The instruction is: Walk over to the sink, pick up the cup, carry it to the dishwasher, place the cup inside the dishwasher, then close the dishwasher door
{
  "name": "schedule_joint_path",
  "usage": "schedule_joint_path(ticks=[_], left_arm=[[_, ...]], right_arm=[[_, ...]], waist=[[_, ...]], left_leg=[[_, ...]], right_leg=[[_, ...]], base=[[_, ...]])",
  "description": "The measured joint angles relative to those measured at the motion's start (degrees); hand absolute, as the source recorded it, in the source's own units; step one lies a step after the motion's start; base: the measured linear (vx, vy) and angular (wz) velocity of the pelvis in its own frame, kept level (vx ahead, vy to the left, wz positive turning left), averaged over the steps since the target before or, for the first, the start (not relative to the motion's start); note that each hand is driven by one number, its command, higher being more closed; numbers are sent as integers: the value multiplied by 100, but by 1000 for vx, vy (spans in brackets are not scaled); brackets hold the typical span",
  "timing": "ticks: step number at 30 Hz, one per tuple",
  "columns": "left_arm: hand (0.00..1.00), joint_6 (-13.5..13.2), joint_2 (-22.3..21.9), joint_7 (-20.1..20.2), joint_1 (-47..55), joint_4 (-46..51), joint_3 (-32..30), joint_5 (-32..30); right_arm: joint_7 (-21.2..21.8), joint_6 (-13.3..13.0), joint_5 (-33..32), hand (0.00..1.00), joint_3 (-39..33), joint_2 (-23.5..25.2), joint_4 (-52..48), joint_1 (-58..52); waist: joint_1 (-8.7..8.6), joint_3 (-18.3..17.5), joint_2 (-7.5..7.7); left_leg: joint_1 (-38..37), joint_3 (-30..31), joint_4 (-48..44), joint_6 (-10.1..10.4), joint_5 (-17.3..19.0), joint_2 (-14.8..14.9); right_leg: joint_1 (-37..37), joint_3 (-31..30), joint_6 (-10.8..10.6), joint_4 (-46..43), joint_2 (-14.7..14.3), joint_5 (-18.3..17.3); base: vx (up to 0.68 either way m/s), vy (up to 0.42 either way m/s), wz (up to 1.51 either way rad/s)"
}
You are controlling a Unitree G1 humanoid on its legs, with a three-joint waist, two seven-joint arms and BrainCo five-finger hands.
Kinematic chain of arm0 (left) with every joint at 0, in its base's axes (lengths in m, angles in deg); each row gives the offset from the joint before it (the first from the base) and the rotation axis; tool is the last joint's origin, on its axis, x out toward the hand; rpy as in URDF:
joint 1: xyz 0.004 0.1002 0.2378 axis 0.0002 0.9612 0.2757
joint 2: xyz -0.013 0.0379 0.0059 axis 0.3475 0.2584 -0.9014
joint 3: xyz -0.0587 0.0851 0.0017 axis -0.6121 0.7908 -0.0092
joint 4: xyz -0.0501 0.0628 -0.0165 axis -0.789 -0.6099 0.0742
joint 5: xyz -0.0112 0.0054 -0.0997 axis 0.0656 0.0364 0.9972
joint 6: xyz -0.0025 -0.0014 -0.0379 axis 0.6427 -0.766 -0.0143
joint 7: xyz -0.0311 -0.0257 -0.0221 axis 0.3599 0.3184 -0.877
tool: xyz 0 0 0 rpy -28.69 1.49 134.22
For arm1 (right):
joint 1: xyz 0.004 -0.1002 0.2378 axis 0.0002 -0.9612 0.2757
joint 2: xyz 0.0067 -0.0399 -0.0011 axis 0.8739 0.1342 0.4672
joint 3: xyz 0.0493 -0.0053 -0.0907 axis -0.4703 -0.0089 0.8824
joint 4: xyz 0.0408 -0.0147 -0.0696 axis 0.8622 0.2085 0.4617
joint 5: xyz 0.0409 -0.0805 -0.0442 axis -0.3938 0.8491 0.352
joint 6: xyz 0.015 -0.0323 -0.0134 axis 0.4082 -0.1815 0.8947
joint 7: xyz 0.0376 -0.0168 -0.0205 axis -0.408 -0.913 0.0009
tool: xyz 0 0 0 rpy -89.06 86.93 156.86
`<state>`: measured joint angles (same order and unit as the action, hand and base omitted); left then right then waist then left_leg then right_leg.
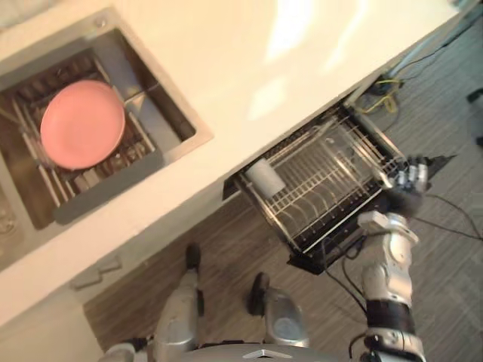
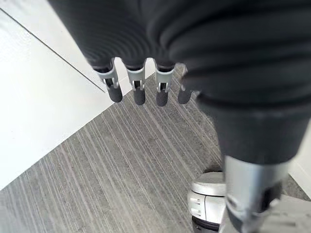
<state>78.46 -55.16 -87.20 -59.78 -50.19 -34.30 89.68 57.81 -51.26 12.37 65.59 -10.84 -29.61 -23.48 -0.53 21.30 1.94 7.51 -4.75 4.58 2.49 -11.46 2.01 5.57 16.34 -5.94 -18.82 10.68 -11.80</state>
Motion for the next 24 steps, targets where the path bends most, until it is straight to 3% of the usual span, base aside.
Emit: schedule_joint_path(ticks=[4,7,8,10,11,14,16,20,23,24], left_arm=[[0,-124,-159,301,255,-174,-22,-23],[0,-136,-230,413,341,-294,-48,-244],[0,-196,-259,401,386,-353,-64,-272],[0,-449,-361,117,430,-444,-198,-79],[0,-651,-417,-176,422,-441,-233,239],[0,-949,-432,-176,430,-397,-230,456],[0,-1007,-355,115,412,-333,-234,418],[0,-1027,-276,-124,353,-336,-134,384],[0,-1027,-134,-217,241,-352,245,514],[0,-1025,-73,-213,227,-382,322,637]], right_arm=[[2140,-9,-738,0,-68,32,-731,-283],[2911,13,-1045,0,-27,34,-816,-296],[3041,11,-1052,0,-21,35,-822,-294],[3106,-31,-1107,0,-20,23,-844,-291],[3056,-19,-1170,0,-34,14,-972,-278],[2922,154,-1553,0,111,45,-1096,-237],[2935,629,-2245,0,366,128,-1097,-160],[2918,867,-2323,0,448,336,-1018,-171],[2669,849,-2259,0,481,333,-980,-377],[2590,801,-2257,0,552,333,-981,-520]], waist=[[-115,-383,-132],[-101,-667,-310],[-99,-766,-387],[-208,-895,-351],[-196,-954,-457],[-138,-1023,-486],[-21,-1073,-382],[-37,-1082,-180],[-56,-1086,-152],[-57,-1133,-69]], left_leg=[[-333,37,2,-17,96,-38],[-362,205,39,-73,184,-89],[-356,-159,40,-122,342,-66],[-355,-947,-2,-239,533,-26],[-373,-1301,0,-340,454,7],[-410,-1231,34,-347,143,-106],[-400,-1174,37,-421,154,-268],[-474,-1005,41,-544,319,-516],[-579,-754,40,-653,405,-550],[-607,-618,39,-695,443,-546]], right_leg=[[-591,103,-64,526,-61,171],[-909,487,-104,815,-39,229],[-1090,709,-144,965,-12,269],[-1313,1136,-171,1255,190,352],[-1399,1298,-246,1231,230,320],[-1571,1531,-372,1072,350,277],[-1589,1582,-391,1011,506,258],[-1662,1574,-346,585,768,251],[-1263,1392,123,-774,1050,544],[-944,1155,598,-1469,1152,844]], base=[[65,-9,-3],[9,17,50],[-12,48,81],[31,116,104],[62,119,100],[73,51,57],[101,57,24],[102,56,39],[107,72,53],[132,85,47]])
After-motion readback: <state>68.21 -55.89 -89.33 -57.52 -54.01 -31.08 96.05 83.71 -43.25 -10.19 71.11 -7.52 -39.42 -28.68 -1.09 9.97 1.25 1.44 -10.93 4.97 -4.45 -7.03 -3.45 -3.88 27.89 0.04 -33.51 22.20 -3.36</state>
